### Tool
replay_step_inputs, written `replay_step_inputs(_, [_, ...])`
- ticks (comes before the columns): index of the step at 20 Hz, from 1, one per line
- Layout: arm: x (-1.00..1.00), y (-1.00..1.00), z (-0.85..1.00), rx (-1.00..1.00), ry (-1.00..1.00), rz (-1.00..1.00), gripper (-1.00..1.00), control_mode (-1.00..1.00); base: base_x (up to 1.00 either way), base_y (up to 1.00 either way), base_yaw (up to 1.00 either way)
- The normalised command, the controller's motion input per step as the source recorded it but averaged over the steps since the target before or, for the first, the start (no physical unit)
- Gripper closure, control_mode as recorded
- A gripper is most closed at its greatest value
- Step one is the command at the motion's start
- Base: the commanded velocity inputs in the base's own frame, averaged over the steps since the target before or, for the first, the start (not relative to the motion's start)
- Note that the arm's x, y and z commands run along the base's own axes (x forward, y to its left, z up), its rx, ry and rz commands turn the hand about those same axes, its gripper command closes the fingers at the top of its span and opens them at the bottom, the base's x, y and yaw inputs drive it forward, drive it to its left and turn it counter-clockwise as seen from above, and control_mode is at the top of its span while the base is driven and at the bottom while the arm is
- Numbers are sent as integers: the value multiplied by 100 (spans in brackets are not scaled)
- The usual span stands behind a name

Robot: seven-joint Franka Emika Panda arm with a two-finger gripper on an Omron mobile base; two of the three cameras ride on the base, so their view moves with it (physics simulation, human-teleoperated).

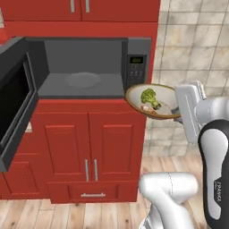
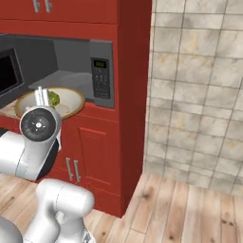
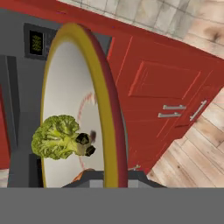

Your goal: The microwave is finished heating the shrimp and broccoli. Take the bowl containing the food and place it on the dining counter.

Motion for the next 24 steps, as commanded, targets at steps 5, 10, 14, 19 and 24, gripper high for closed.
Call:
replay_step_inputs(5, [0,0,0,0,0,0,100,100,-50,-42,86])
replay_step_inputs(10, [0,0,0,0,0,0,100,100,-38,-27,93])
replay_step_inputs(14, [0,0,0,0,0,0,100,100,-35,-25,93])
replay_step_inputs(19, [0,0,0,0,0,0,100,100,-22,-10,90])
replay_step_inputs(24, [0,0,0,0,0,0,100,100,0,14,84])
